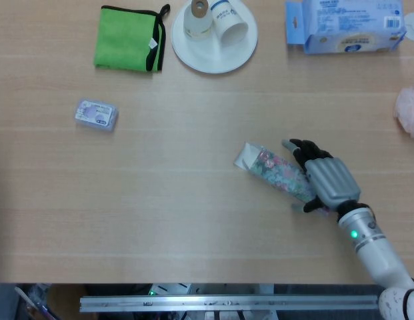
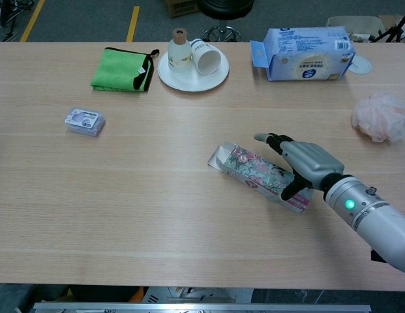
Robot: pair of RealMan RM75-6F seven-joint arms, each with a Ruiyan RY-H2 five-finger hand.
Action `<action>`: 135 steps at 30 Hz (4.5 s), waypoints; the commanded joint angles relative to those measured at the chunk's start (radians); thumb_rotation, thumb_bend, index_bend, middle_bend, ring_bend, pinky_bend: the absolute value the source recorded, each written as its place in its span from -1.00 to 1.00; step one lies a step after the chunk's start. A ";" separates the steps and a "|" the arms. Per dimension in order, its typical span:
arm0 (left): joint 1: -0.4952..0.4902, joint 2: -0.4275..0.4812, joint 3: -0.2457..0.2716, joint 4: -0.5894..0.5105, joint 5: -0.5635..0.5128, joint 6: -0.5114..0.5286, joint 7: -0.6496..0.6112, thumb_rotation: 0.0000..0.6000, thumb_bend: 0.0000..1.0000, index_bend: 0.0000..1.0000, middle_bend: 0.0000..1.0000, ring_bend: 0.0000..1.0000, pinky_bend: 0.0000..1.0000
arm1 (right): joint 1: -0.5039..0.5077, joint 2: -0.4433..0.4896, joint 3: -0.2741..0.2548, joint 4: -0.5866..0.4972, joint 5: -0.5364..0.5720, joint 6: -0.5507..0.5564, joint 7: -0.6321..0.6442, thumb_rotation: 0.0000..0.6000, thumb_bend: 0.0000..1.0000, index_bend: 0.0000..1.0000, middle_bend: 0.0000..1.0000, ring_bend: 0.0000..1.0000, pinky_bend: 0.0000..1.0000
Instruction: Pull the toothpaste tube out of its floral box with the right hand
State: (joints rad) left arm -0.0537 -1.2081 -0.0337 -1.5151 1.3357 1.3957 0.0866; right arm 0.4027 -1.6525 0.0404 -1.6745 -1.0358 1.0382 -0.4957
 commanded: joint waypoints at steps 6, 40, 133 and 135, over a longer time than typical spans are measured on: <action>0.001 -0.003 -0.001 0.006 0.000 -0.002 -0.006 1.00 -0.78 -1.00 -1.00 -1.00 -0.60 | 0.019 0.011 -0.002 -0.017 0.047 -0.017 -0.008 1.00 -1.00 -1.00 -0.83 -0.89 -0.56; 0.014 -0.010 -0.004 0.020 -0.005 -0.002 -0.025 1.00 -0.78 -1.00 -1.00 -1.00 -0.60 | 0.067 0.017 -0.016 -0.038 0.147 -0.002 -0.026 1.00 -0.94 -0.78 -0.64 -0.74 -0.37; -0.009 -0.001 -0.012 -0.023 -0.006 -0.012 0.033 1.00 -0.78 -1.00 -1.00 -1.00 -0.60 | 0.645 0.882 -0.204 -0.542 0.773 -0.281 -0.209 1.00 -0.18 -0.24 -0.18 -0.40 -0.07; -0.009 -0.001 -0.012 -0.024 -0.006 -0.013 0.034 1.00 -0.78 -1.00 -1.00 -1.00 -0.60 | 0.648 0.886 -0.211 -0.544 0.769 -0.280 -0.204 1.00 -0.18 -0.24 -0.17 -0.40 -0.07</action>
State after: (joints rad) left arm -0.0629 -1.2095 -0.0452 -1.5388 1.3294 1.3826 0.1204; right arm 1.0491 -0.7682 -0.1679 -2.2174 -0.2651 0.7573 -0.7013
